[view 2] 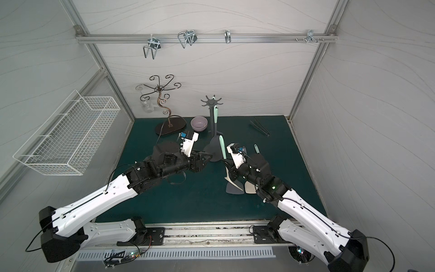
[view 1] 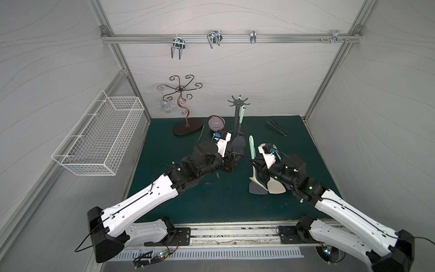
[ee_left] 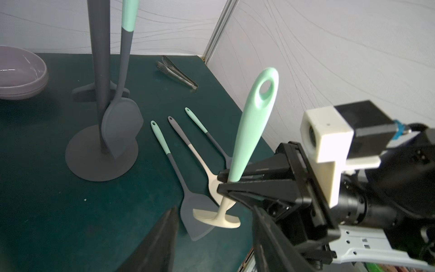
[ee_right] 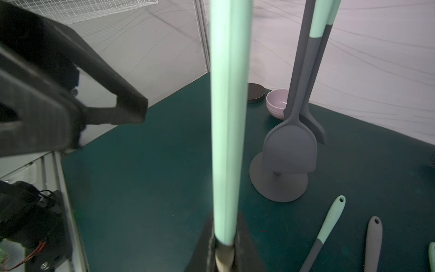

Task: Take the spatula off the kitchen utensil rack
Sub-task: Place the spatula at the center of the board.

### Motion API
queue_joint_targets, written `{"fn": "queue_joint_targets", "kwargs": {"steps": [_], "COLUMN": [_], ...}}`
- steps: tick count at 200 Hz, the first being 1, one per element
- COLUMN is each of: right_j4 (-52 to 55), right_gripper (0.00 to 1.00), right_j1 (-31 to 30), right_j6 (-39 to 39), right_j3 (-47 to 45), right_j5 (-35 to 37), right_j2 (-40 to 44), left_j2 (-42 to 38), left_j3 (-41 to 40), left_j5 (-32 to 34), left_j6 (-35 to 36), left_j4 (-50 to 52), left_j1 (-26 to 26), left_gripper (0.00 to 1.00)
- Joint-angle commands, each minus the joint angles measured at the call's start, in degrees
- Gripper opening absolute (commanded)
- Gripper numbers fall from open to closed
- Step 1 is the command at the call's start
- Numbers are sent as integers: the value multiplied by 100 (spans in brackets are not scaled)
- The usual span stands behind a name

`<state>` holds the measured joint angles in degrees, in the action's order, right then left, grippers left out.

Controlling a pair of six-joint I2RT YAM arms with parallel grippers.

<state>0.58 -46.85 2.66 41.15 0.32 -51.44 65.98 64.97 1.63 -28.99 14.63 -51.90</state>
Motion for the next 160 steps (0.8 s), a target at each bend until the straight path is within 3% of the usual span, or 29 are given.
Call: {"fn": "queue_joint_targets", "kwargs": {"steps": [1, 32, 69, 79, 100, 108, 112, 123, 137, 147, 160], "right_j4": [-372, -303, -348, -300, -106, -28, 24, 253, 760, 1186, 1503], "right_gripper": [0, 0, 0, 0, 0, 0, 0, 13, 39, 53, 63], "right_j1": [-362, -751, -1016, -1017, -1019, -1019, -1011, -973, -716, -245, 551], "right_j6": [-519, -812, -1054, -1076, -1166, -1170, -1170, -1171, -1061, -670, -72], "right_j3": [289, 394, 419, 437, 523, 559, 591, 714, 1023, 1321, 1656], "right_j5": [648, 931, 1001, 995, 897, 809, 743, 362, -510, -1589, -3281], "right_j2": [-215, -427, -428, -429, -459, -472, -480, -497, -541, -600, -773], "left_j2": [71, 369, 547, 550, 474, 424, 398, 294, 137, 4, -163], "left_j3": [238, 401, 511, 541, 543, 545, 544, 525, 518, 508, 523], "left_j5": [359, 342, 1064, 1077, 968, 932, 903, 772, 469, 104, -498], "left_j6": [-446, -640, -723, -681, -483, -361, -287, -36, 444, 908, 1498], "left_j4": [-969, -1120, -935, -904, -870, -819, -801, -729, -561, -390, -49], "left_j1": [-117, -157, -145, -145, -121, -104, -95, -44, 60, 189, 428], "left_gripper": [55, 58, 59, 50, 11, 0, 0, 0, 0, 0, 0]}}
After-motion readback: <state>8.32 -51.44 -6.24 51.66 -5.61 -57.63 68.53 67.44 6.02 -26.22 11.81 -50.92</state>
